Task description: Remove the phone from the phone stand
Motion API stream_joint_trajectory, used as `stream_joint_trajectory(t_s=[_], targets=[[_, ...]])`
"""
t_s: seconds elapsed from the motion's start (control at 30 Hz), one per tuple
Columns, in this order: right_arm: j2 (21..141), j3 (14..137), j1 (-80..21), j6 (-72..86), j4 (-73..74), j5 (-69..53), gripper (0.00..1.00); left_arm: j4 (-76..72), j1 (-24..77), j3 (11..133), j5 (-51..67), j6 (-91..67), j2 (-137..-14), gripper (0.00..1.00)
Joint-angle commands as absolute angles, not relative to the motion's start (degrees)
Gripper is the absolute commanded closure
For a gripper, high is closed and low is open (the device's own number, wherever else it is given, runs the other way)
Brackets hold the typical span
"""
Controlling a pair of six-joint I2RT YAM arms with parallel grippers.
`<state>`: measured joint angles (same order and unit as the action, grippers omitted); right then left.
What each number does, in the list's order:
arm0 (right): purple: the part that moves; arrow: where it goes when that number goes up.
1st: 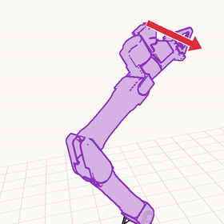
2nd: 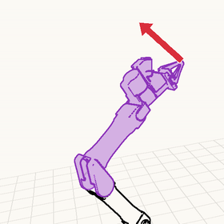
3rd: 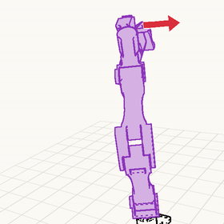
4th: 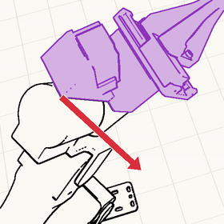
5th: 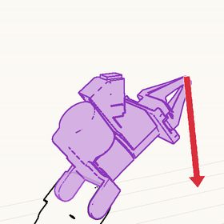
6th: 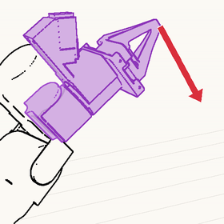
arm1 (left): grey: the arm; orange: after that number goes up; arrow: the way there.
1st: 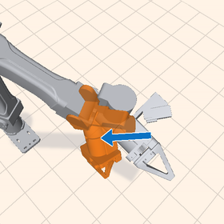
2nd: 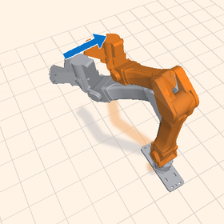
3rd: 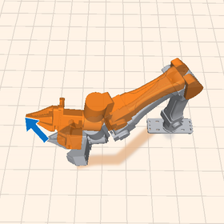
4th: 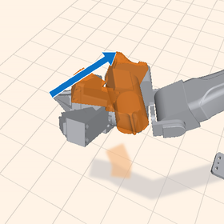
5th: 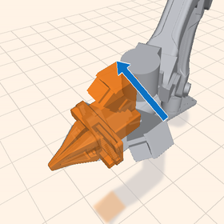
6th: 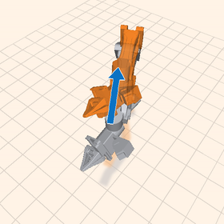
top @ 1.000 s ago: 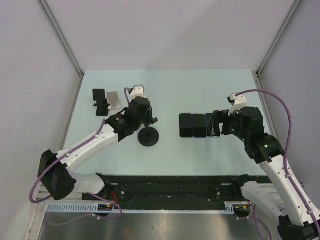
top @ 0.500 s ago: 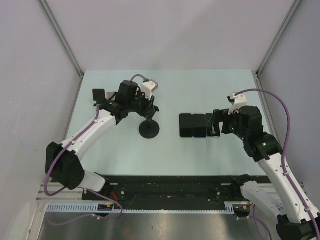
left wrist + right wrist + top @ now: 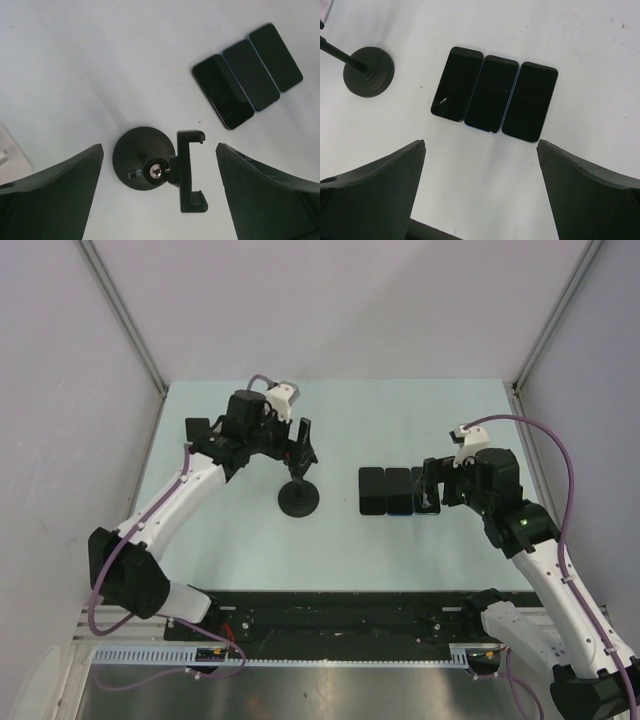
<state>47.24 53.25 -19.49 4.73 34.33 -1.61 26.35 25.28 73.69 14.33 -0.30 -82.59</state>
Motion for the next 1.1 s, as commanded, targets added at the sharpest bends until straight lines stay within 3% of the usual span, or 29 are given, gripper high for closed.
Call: stream_joint_trajectory(t_s=[0.0, 0.4, 0.73, 0.83, 1.07], targets=[[47.55, 53.09, -19.69, 3.6, 31.47, -1.85, 0.0, 25.84, 26.8, 73.93, 0.19, -18.57, -73.75, 0.0], [47.2, 52.91, -21.45, 3.95, 30.5, -1.93, 0.0, 26.1, 44.46, 61.35, -33.98, -45.96, -62.14, 0.0], [45.44, 51.59, -21.62, 3.6, 30.5, -0.18, 0.0, 26.19, 47.72, 59.77, -34.72, -52.64, -69.42, 0.07], [45.35, 51.24, -21.53, 3.6, 30.41, -0.09, 0.0, 26.02, 47.72, 59.59, -34.28, -52.74, -71.36, 0.14], [45.18, 50.63, -21.53, 3.25, 29.97, 1.67, 0.0, 26.1, 47.72, 59.68, -33.57, -52.3, -73.48, 0.56]])
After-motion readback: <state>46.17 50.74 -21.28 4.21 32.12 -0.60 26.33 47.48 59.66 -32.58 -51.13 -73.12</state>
